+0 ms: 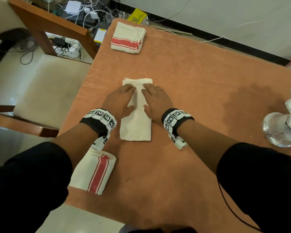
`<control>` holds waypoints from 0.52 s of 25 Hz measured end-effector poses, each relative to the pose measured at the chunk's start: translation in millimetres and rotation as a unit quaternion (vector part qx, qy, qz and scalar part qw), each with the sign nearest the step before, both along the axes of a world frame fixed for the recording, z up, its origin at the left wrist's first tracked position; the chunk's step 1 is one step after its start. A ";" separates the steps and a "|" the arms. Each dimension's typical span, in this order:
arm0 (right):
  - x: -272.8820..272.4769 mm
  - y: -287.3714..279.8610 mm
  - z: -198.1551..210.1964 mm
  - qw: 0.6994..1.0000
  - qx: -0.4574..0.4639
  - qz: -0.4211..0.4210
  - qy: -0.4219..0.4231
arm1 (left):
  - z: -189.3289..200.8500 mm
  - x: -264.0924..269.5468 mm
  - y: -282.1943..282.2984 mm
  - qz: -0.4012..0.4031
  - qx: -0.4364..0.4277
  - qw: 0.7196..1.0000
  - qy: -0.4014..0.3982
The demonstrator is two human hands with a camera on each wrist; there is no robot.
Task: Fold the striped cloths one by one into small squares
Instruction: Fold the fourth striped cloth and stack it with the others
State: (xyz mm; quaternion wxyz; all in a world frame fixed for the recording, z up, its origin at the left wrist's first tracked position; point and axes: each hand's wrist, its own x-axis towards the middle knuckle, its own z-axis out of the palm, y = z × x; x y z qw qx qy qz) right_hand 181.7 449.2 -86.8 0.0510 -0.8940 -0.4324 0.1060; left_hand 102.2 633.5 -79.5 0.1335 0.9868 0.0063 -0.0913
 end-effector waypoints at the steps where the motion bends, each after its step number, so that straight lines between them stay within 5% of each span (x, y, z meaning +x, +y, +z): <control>1: 2.7 -1.5 -0.6 1.000 -0.014 0.008 0.004 | -2.3 -0.8 0.7 0.001 -0.008 1.000 0.005; 13: -2.6 -7.2 4.1 0.992 -0.090 0.031 0.084 | 6.0 -8.2 -5.8 -0.037 0.029 0.998 0.049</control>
